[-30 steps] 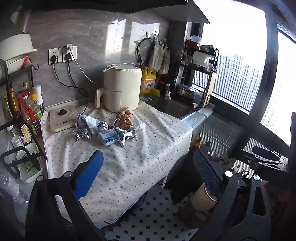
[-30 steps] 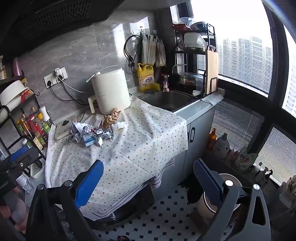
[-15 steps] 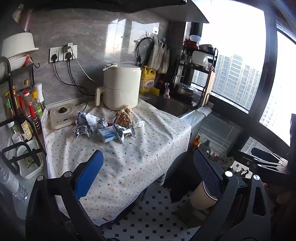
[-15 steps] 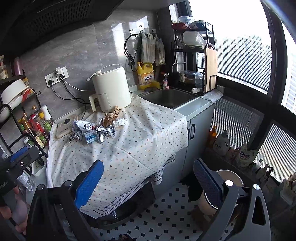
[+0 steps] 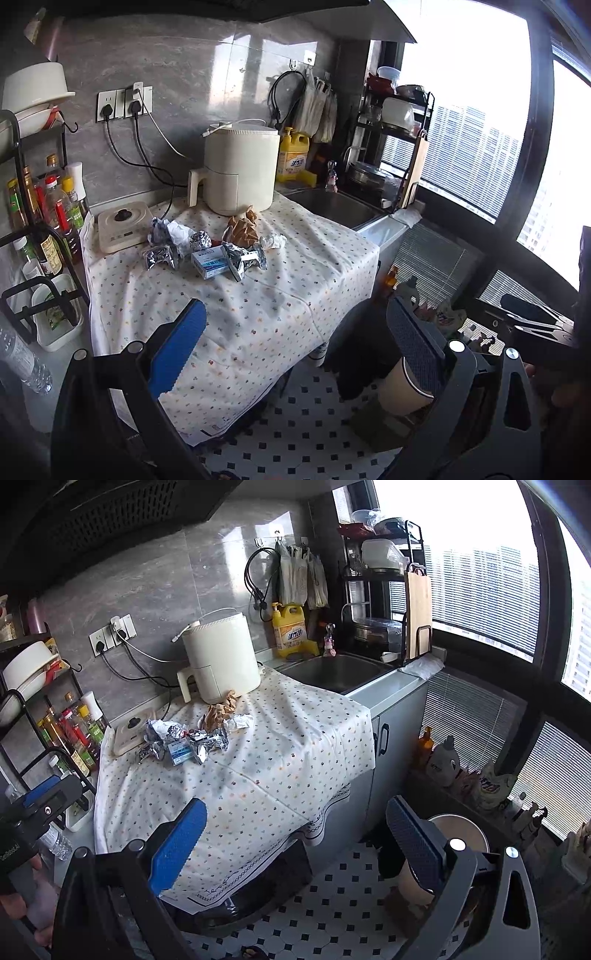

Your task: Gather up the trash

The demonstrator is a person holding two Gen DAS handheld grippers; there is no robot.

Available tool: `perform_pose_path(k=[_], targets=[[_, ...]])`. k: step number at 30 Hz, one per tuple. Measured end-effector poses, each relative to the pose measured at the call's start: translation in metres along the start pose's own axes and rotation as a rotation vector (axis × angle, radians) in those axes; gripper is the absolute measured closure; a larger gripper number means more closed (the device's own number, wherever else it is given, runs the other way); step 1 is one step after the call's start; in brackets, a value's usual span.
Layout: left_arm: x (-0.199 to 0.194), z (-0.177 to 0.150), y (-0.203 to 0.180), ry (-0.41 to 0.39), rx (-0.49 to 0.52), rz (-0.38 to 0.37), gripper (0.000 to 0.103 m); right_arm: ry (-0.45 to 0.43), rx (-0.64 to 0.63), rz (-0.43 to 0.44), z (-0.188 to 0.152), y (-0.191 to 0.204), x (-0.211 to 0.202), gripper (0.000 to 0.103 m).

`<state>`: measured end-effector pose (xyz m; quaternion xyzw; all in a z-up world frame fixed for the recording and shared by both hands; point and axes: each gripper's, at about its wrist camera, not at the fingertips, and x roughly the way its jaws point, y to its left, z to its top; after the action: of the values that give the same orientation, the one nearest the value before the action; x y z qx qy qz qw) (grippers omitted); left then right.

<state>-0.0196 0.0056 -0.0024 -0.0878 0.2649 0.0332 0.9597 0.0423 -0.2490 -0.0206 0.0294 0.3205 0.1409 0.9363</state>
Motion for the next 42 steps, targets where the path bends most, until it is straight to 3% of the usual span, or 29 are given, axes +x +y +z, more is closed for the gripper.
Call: perform_pose_path(k=[18,26,42], targets=[[-0.006,-0.001,0.008,-0.008,-0.017,0.024,0.006,0.001,-0.011,0.032,0.001,0.005,0.004,0.008],[-0.023,-0.001,0.011,-0.045,-0.045,0.086,0.006,-0.024,-0.014,0.063,0.002,0.007,0.009,0.008],[-0.035,-0.006,0.025,-0.022,-0.095,0.18,0.006,0.009,-0.061,0.14,0.006,0.023,0.024,0.008]])
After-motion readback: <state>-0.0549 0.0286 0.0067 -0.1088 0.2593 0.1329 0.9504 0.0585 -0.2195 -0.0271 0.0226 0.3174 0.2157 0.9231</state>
